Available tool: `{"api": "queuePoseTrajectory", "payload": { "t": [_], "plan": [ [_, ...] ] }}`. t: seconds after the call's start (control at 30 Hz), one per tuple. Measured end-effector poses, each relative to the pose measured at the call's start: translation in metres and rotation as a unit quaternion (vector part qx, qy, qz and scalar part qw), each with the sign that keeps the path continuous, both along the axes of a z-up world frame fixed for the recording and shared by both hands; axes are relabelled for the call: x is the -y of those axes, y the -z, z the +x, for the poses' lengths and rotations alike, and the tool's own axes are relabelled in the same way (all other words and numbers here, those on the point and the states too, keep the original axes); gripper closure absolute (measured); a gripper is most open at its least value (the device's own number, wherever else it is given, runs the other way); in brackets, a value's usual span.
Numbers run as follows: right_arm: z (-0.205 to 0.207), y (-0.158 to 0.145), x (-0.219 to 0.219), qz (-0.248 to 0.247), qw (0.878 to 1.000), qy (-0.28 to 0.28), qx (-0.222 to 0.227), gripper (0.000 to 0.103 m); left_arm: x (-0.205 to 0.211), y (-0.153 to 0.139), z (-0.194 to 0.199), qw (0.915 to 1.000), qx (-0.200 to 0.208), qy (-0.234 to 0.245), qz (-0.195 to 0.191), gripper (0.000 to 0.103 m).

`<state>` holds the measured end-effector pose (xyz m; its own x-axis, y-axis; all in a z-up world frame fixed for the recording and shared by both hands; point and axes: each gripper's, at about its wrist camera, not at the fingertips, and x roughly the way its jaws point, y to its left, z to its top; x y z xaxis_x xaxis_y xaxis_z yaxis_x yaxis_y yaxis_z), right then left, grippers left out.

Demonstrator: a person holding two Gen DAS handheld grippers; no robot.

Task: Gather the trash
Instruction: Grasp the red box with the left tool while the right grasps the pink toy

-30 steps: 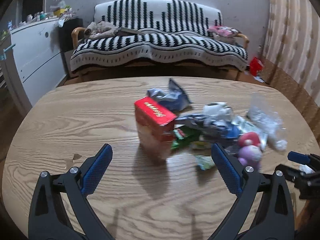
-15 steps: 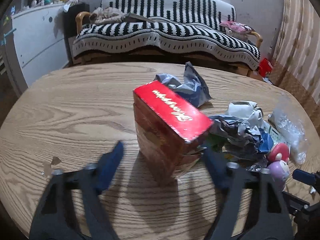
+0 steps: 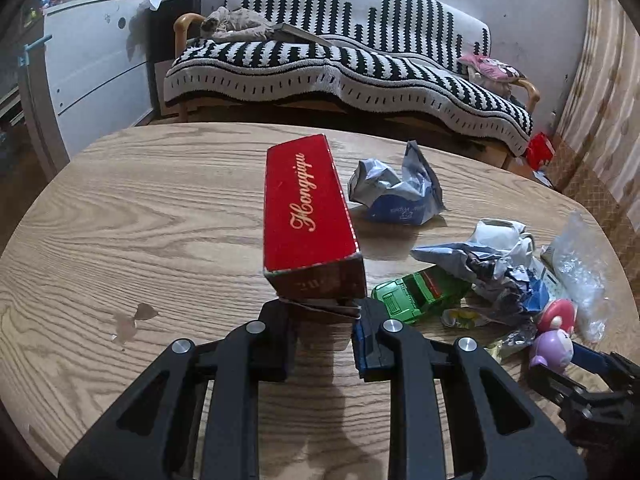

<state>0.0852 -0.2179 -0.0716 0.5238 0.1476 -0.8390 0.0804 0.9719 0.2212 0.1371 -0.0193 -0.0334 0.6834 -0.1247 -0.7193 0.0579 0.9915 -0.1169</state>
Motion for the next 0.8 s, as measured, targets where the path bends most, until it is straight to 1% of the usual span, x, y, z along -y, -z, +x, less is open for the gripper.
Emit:
{"api": "queuePoseTrajectory", "payload": {
  "t": [0.03,0.07,0.13,0.2,0.3,0.5,0.53,0.7,0.8],
  "plan": [
    [0.001,0.001,0.001,0.003,1.0,0.001,-0.004,0.036,0.001,-0.001,-0.001,1.0,0.001,0.001,0.001,0.082],
    [0.001,0.001,0.001,0.001,1.0,0.001,-0.002,0.044,0.002,-0.001,-0.003,1.0,0.002,0.004,0.003,0.082],
    [-0.001,-0.002,0.0,0.001,1.0,-0.004,0.001,0.051,0.004,-0.003,-0.004,1.0,0.002,0.008,0.003,0.082],
    [-0.005,-0.006,0.0,-0.003,1.0,-0.005,0.008,0.055,0.005,-0.004,-0.006,0.9999,0.003,0.013,0.003,0.082],
    [-0.013,-0.014,0.001,-0.006,1.0,-0.008,0.025,0.057,0.01,-0.007,-0.008,0.9998,0.005,0.017,0.003,0.082],
    [-0.032,-0.034,0.02,0.029,0.998,0.001,0.058,0.058,0.024,-0.017,-0.015,0.9995,0.013,0.028,0.001,0.082],
    [-0.036,-0.039,0.024,0.027,0.998,0.002,0.065,0.058,0.026,-0.018,-0.016,0.9994,0.014,0.03,0.001,0.082],
    [-0.054,-0.052,0.048,0.019,0.997,0.014,0.076,0.058,0.056,-0.028,-0.029,0.9981,0.022,0.057,0.001,0.082],
    [-0.067,-0.057,0.073,0.013,0.996,0.029,0.08,0.058,0.082,-0.032,-0.037,0.9964,0.025,0.082,0.004,0.082]
  ]
}}
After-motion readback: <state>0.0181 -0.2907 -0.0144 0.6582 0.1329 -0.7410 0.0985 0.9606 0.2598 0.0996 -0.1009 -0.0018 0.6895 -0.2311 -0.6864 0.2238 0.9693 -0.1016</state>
